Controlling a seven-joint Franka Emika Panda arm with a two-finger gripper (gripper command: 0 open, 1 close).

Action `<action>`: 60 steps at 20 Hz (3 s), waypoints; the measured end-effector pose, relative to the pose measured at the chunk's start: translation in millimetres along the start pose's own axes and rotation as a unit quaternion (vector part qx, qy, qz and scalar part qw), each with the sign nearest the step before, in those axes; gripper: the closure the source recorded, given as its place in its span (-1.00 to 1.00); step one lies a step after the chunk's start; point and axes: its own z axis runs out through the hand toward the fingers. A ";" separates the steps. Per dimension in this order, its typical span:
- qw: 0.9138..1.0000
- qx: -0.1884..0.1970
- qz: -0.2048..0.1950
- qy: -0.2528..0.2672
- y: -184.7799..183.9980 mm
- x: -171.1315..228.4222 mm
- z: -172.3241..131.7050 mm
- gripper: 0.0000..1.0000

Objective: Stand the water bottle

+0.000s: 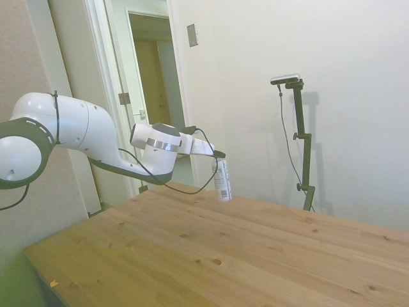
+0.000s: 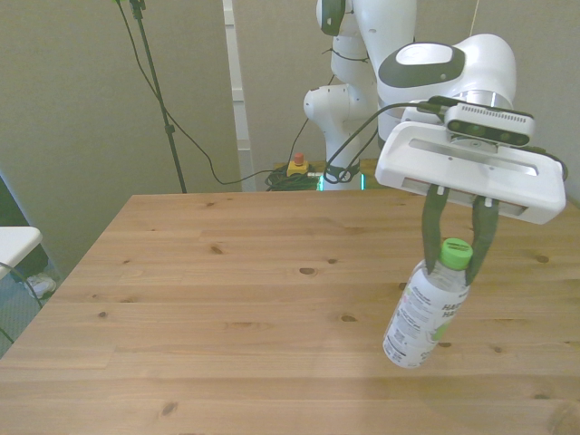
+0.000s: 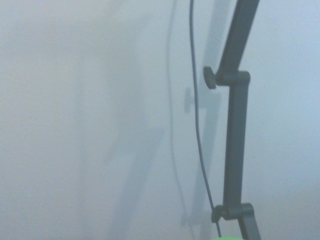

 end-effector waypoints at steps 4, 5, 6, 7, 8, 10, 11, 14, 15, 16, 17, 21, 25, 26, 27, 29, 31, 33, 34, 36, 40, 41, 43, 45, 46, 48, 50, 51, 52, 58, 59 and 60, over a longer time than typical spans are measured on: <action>1.000 0.010 0.010 0.003 3.7 -14.9 4.3 1.00; 1.000 0.014 0.013 0.004 3.8 -16.2 4.6 1.00; 1.000 0.020 0.016 0.005 3.1 -17.2 3.9 1.00; 0.999 0.027 0.018 0.007 1.7 -18.2 2.7 1.00; 0.999 0.034 0.020 0.008 0.3 -19.7 1.2 1.00; 0.999 0.046 0.023 0.009 -0.8 -25.7 -0.5 1.00; 0.998 0.049 0.024 0.009 0.0 -29.9 0.2 1.00; 0.998 0.052 0.026 0.004 6.4 -44.6 9.3 1.00; 0.998 0.053 0.027 0.003 8.2 -49.4 13.0 1.00; 0.998 0.053 0.027 0.002 9.8 -53.6 16.3 1.00; 0.998 0.053 0.028 0.001 11.1 -56.8 18.6 1.00; 0.998 0.057 0.026 -0.002 14.3 -59.8 21.2 1.00; 0.998 0.057 0.030 -0.005 15.0 -57.4 22.0 1.00; 0.998 0.057 0.030 -0.005 15.3 -57.1 22.2 1.00; 0.998 0.057 0.031 -0.006 15.5 -57.2 22.3 1.00; 0.998 0.056 0.031 -0.007 16.1 -58.2 22.5 1.00; 0.998 0.054 0.031 -0.008 18.7 -59.2 23.6 1.00; 0.998 0.050 0.031 -0.009 23.4 -59.2 26.4 1.00; 0.998 0.049 0.031 -0.009 25.2 -58.5 27.8 1.00; 0.998 0.047 0.031 -0.009 28.2 -57.3 30.1 1.00; 0.998 0.046 0.031 -0.010 29.4 -56.7 31.0 -1.00; 0.998 0.046 0.031 -0.009 29.6 -56.6 31.1 -1.00; 0.998 0.046 0.031 -0.009 30.0 -56.5 31.3 -1.00; 0.998 0.045 0.030 -0.009 30.3 -56.8 31.4 -1.00; 0.999 0.045 0.030 -0.009 30.9 -56.8 31.6 -1.00; 0.999 0.042 0.029 -0.010 33.9 -57.9 32.6 -1.00; 0.999 0.040 0.028 -0.011 36.5 -59.0 33.4 -1.00; 0.999 0.039 0.029 -0.011 37.6 -58.4 34.0 -1.00; 0.999 0.038 0.029 -0.011 38.3 -57.2 34.4 -1.00; 0.998 0.048 0.046 -0.017 23.3 -37.1 19.2 -1.00; 0.997 0.049 0.047 -0.020 18.3 -32.3 12.3 -1.00; 0.998 0.048 0.046 -0.022 14.3 -27.6 4.7 -1.00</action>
